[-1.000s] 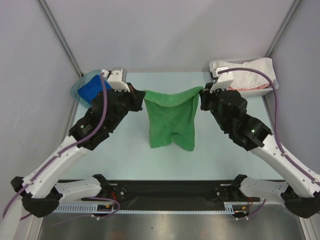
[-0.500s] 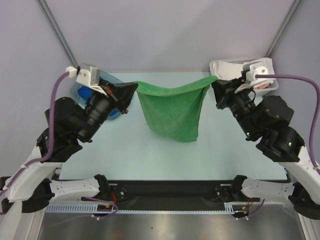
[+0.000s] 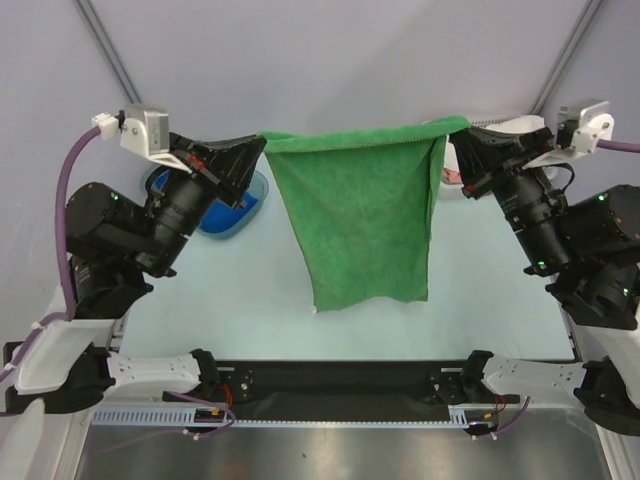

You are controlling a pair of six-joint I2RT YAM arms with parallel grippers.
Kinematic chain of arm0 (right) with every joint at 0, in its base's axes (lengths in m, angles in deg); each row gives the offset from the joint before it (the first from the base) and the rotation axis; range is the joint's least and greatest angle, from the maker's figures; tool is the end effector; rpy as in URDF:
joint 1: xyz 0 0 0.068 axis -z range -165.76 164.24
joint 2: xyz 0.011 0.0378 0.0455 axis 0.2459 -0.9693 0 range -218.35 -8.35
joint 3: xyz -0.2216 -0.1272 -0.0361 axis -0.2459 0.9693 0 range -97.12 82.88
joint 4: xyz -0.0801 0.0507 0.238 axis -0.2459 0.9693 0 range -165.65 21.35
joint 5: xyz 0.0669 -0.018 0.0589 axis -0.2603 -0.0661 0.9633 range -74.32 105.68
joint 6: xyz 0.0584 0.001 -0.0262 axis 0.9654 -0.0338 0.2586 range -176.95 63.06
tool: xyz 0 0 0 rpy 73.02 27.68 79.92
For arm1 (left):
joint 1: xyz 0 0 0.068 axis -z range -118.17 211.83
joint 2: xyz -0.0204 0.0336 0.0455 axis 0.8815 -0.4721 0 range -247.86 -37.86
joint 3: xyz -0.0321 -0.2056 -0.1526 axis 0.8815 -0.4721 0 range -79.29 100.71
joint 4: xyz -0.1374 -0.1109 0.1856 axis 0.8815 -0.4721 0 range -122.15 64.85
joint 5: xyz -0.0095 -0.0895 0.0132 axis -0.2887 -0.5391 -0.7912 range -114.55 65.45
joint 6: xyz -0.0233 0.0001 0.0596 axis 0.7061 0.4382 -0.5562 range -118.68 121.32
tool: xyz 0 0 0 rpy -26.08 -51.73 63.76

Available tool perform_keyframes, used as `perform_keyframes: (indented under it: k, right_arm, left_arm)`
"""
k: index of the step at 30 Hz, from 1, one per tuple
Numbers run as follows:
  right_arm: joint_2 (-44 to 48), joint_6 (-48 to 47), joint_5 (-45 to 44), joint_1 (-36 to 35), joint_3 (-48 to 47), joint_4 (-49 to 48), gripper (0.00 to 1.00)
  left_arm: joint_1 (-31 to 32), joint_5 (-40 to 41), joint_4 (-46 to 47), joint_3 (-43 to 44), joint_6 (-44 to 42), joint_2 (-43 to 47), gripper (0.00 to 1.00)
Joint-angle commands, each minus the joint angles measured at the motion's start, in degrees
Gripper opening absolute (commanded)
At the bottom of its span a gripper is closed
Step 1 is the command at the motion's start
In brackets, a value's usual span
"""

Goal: Fold and stack the towels
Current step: Flatten out the crumpled towel

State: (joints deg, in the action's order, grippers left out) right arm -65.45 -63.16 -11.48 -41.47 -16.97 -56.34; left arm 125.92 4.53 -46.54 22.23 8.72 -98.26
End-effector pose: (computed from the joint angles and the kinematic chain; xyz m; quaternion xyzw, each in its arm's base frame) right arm 0.0909 0.0932 0.5759 -0.1061 0.5584 0.2232 0.7919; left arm 0.0865 -0.1231 0.5721 0.0838 0.5878 -0.3452 0.7269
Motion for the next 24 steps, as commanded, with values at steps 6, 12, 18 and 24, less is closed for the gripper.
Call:
perform_keyframes:
  k: [6, 12, 18, 24]
  right_arm:
    - [-10.7, 4.7, 13.2, 14.8, 4.4, -2.0, 0.0]
    - [-26.0, 14.4, 37.7, 35.2, 9.2, -10.9, 0.0]
    - [-50.2, 19.0, 46.0, 43.1, -3.5, -14.8, 0.0]
    - [-61.3, 20.8, 45.4, 45.7, -15.9, -11.8, 0.0]
  left_arm:
    - [-17.9, -11.6, 0.6, -1.0, 7.6, -7.0, 0.0]
    - [-35.3, -25.9, 8.1, -7.8, 15.5, -20.1, 0.0]
    - [-45.4, -33.9, 17.0, -2.7, 19.8, -40.0, 0.0]
    - [-50.1, -37.1, 16.7, 8.5, 21.5, -52.5, 0.0]
